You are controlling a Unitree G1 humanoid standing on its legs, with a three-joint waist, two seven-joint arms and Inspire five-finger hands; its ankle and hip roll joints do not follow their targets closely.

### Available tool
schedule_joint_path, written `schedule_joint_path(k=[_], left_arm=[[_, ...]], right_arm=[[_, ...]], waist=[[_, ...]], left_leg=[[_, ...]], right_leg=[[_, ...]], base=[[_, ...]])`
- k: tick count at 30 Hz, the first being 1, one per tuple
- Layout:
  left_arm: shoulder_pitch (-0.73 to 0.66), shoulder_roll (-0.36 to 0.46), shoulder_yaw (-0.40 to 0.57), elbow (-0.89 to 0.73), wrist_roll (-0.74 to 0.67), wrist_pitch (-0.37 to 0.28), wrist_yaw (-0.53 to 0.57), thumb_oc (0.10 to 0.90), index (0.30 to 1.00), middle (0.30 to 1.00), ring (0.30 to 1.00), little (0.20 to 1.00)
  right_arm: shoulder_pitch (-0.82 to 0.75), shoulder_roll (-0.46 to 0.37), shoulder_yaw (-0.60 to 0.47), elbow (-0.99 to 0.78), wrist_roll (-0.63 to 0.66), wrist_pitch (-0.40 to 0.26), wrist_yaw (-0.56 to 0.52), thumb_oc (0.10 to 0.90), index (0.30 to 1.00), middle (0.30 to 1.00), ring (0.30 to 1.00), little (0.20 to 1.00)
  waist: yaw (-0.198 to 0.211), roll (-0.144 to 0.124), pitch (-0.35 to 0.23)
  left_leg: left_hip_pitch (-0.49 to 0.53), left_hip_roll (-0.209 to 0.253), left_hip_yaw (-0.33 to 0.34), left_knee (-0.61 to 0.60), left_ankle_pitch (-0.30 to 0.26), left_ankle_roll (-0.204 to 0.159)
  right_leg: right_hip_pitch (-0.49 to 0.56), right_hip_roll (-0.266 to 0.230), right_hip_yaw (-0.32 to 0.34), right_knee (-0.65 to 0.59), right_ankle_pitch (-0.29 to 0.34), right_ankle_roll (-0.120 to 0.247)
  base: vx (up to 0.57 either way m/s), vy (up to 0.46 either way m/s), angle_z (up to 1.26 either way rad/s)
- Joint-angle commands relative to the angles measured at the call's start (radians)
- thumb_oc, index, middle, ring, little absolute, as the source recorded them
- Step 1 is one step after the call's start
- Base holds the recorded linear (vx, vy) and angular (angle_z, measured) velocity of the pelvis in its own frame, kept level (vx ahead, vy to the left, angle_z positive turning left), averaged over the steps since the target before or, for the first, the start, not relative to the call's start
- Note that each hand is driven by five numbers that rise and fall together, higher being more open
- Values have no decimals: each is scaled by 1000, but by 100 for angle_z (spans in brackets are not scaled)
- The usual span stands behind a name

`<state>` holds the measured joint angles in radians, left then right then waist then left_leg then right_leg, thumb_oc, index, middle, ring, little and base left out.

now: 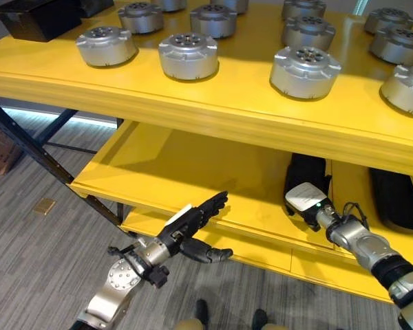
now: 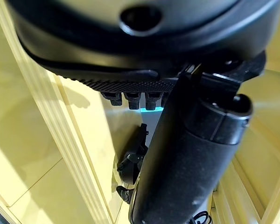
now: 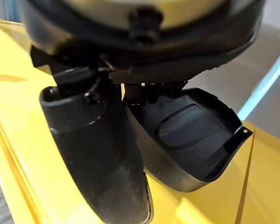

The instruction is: Move parts from the plastic box to the shelf.

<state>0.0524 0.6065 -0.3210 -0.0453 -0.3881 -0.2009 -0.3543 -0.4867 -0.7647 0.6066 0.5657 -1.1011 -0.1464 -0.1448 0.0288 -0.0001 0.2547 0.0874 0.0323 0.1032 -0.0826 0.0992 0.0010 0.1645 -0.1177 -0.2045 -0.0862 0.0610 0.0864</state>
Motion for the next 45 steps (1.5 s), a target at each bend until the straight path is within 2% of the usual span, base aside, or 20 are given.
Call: schedule_joint_path(k=[1,4,7,17,21,23,28,31,35,40,45], left_arm=[[-81,-15,-26,-103,-57,-138,13,900,1000,1000,1000,1000],[-81,-16,-27,-104,-55,-138,14,900,1000,1000,1000,1000],[-78,-15,-22,-99,-56,-143,10,900,1000,1000,1000,1000],[-69,-13,-20,-102,-53,-148,17,900,1000,1000,1000,1000],[-69,-17,-24,-103,-48,-148,33,900,1000,1000,1000,1000],[-68,-17,-23,-101,-49,-151,37,900,1000,1000,1000,1000],[-72,-14,-12,-96,-56,-145,37,900,1000,1000,1000,1000],[-73,-16,-5,-102,-54,-137,42,900,1000,1000,1000,1000],[-74,-24,3,-111,-50,-122,39,900,1000,1000,1000,1000],[-83,-36,4,-105,-46,-100,36,900,1000,1000,1000,1000],[-79,-43,5,-107,-37,-103,38,900,1000,1000,1000,1000]], right_arm=[[-135,-79,17,-87,-19,17,-101,900,1000,1000,1000,1000],[-134,-82,15,-89,-17,17,-102,900,1000,1000,1000,1000],[-131,-96,14,-98,-106,-2,-77,900,1000,1000,1000,1000],[-132,-117,7,-163,-35,23,-48,900,1000,1000,1000,1000],[-119,-108,-10,-163,51,64,-25,900,1000,1000,1000,1000],[-107,-100,-21,-162,163,55,-4,900,1000,1000,1000,1000],[-91,-96,-48,-167,311,37,46,900,1000,1000,1000,1000],[-79,-85,-85,-169,473,15,115,900,1000,1000,1000,1000],[-57,-66,-122,-196,570,20,178,900,1000,1000,1000,1000],[-46,-40,-149,-209,597,16,256,900,1000,1000,1000,1000],[-19,-29,-173,-236,579,28,265,900,1000,1000,1000,1000]], waist=[[20,-32,-64],[20,-33,-64],[19,-36,-65],[11,-40,-68],[6,-40,-71],[3,-40,-69],[-4,-39,-64],[-10,-38,-62],[-14,-38,-58],[-20,-38,-58],[-25,-41,-61]], left_leg=[[35,58,55,60,-157,-20],[35,58,55,61,-157,-20],[34,58,57,63,-159,-20],[40,59,63,55,-156,-21],[41,58,64,54,-157,-20],[41,59,65,56,-157,-20],[44,60,67,57,-157,-19],[45,60,67,58,-159,-19],[47,59,68,59,-159,-19],[48,58,70,60,-161,-19],[52,56,72,59,-163,-16]], right_leg=[[-38,-18,3,88,-91,22],[-38,-19,2,88,-91,22],[-38,-19,3,87,-91,24],[-37,-17,10,79,-85,26],[-37,-17,14,79,-86,26],[-38,-17,16,80,-86,26],[-38,-17,17,83,-85,24],[-38,-19,18,86,-86,24],[-38,-19,19,87,-86,23],[-39,-19,22,90,-87,23],[-37,-19,25,88,-86,23]], base=[[0,0,0],[0,0,0],[0,0,0],[0,0,0],[0,0,0],[0,0,0],[0,0,0],[0,0,0],[0,0,0],[0,0,0],[0,0,0]])
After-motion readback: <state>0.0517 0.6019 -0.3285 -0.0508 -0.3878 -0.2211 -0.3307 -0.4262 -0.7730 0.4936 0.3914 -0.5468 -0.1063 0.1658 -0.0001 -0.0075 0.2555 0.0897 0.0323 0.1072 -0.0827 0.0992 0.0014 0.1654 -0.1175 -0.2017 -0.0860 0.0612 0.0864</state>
